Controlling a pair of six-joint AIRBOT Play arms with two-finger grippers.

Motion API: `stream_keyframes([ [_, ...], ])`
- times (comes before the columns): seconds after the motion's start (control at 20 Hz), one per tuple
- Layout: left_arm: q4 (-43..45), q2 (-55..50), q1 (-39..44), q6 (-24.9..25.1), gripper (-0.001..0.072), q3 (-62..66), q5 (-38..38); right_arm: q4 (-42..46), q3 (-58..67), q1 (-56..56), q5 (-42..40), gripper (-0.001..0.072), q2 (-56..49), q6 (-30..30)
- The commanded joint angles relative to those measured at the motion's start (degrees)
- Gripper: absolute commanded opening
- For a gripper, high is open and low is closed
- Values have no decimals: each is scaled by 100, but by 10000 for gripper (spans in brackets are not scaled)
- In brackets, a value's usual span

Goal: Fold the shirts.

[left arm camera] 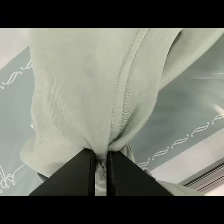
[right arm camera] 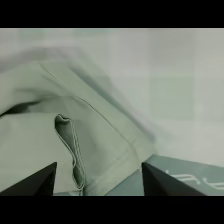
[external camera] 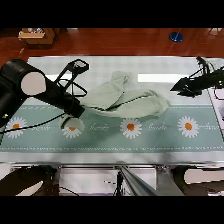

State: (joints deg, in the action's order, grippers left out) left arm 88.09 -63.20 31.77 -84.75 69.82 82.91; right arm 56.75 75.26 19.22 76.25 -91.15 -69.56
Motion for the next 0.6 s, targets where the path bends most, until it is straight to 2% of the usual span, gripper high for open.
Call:
stream_keyframes([
  [0.0, 0, 4, -9, 0, 33, 7, 9, -352, -264, -214, 361, 566, -295, 319],
  [0.05, 0, 4, -9, 0, 33, 7, 9, -352, -376, -332, 398, 536, -308, 417],
  [0.3, 0, 4, -9, 0, 33, 7, 9, -348, -660, -765, 470, 536, -306, 535],
  [0.55, 0, 4, -9, 0, 33, 7, 9, -177, -660, -925, 706, 530, -308, 382],
])
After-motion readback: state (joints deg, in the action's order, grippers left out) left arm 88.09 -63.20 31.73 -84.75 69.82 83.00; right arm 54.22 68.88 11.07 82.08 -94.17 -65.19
